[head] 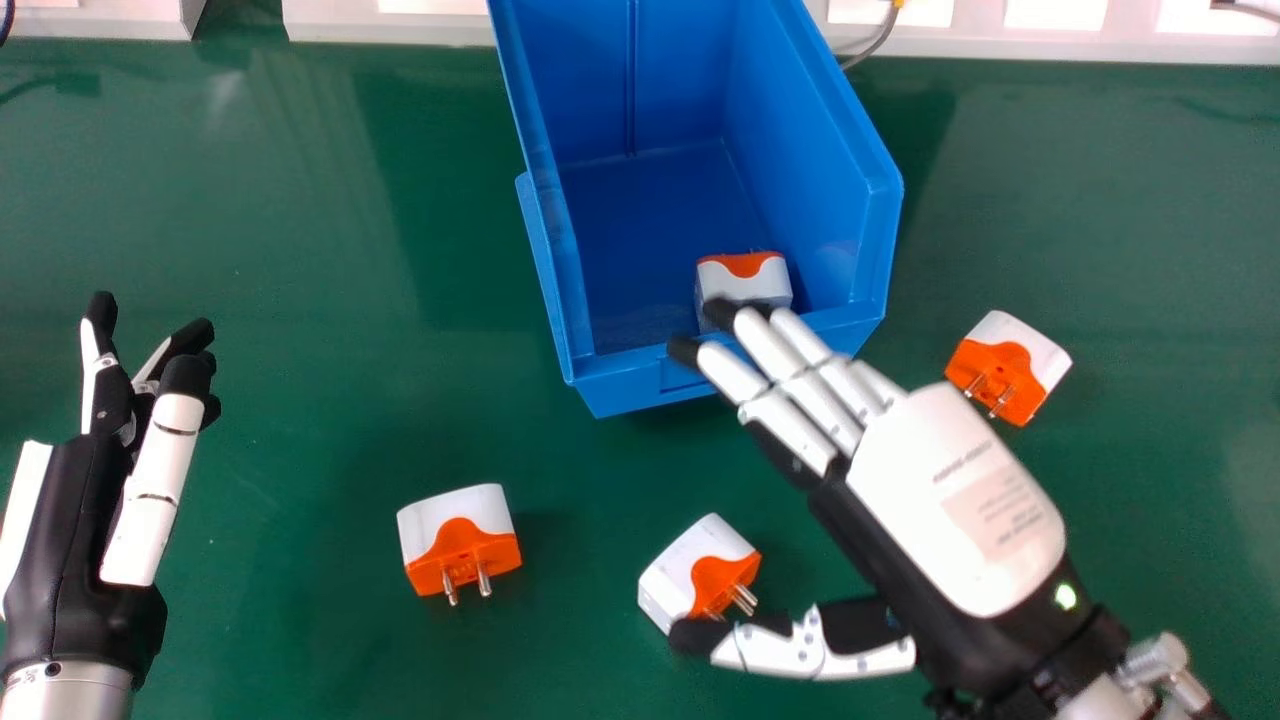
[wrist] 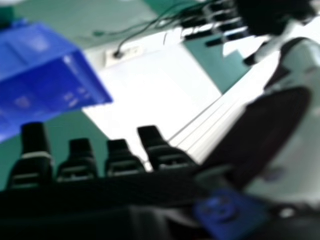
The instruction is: Pick all objects and put in blue box
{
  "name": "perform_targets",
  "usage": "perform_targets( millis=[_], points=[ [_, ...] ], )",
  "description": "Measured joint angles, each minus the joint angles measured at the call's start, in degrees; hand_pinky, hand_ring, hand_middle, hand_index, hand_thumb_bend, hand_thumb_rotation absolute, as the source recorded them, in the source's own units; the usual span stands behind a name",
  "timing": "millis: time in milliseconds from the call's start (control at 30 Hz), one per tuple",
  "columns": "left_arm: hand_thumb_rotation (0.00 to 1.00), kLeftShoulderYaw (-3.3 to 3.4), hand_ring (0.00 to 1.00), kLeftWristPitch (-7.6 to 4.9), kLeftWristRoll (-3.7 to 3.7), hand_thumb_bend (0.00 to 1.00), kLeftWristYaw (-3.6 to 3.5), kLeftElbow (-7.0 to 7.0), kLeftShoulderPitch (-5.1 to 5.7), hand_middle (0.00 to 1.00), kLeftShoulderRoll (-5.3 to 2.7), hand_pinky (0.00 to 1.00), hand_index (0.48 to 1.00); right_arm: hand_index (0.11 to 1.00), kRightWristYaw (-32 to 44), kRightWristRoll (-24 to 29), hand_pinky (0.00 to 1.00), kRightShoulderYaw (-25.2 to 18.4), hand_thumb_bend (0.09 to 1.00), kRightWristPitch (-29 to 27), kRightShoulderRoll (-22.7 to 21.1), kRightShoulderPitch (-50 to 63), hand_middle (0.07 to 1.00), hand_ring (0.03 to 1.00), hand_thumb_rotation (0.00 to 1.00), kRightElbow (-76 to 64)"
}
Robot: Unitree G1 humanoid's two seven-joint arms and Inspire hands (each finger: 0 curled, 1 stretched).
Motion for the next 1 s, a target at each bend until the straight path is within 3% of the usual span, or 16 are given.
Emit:
perform_targets(
  millis=[100, 233, 467, 633, 733, 900, 1000],
  points=[
    [0.85, -0.01, 0.93, -0.08, -0.18, 0.63, -0.33, 0.0, -0.14, 0.92, 0.0, 0.9, 0.928, 0.894, 0.0, -0.4, 0.76, 0.0, 0.439, -1.9, -0.3, 0.0, 0.946, 0.911, 0.68, 1.7],
    [0.84, 0.01, 0.92, -0.38, -0.16, 0.62, -0.39, 0.01, -0.15, 0.92, 0.01, 0.89, 0.926, 0.872, -0.5, -2.5, 0.72, 0.6, 0.452, -4.0, -0.1, -0.6, 0.928, 0.887, 0.62, 5.3],
    [0.84, 0.01, 0.93, -0.35, -0.21, 0.62, -0.34, -0.01, -0.14, 0.92, 0.0, 0.91, 0.928, 0.883, 0.2, -4.7, 0.75, 1.7, 0.429, -4.3, 0.3, -4.1, 0.934, 0.9, 0.65, 10.1],
    [0.83, 0.01, 0.92, -0.37, -0.27, 0.61, -0.4, -0.01, -0.33, 0.92, 0.01, 0.9, 0.925, 0.898, 3.0, -6.1, 0.75, 3.1, 0.459, -4.2, 0.1, -8.3, 0.944, 0.899, 0.51, 13.4],
    [0.83, 0.03, 0.91, -0.34, -0.24, 0.6, -0.26, -0.03, -0.35, 0.91, 0.01, 0.89, 0.919, 0.864, 3.5, -6.3, 0.72, 3.7, 0.488, -4.1, 0.1, -10.5, 0.921, 0.884, 0.44, 15.9],
    [0.84, 0.03, 0.92, -0.09, 0.2, 0.61, 0.41, -0.45, -0.33, 0.92, 0.0, 0.9, 0.927, 0.86, 3.5, -7.2, 0.73, 5.4, 0.467, -3.8, 0.3, -14.3, 0.919, 0.887, 0.52, 20.0],
    [0.84, 0.02, 0.92, -0.08, 0.28, 0.61, 0.41, -0.44, -0.32, 0.92, 0.01, 0.89, 0.923, 0.871, 4.0, -7.5, 0.75, 6.2, 0.458, -3.1, 0.4, -15.8, 0.931, 0.9, 0.53, 21.7]
  ],
)
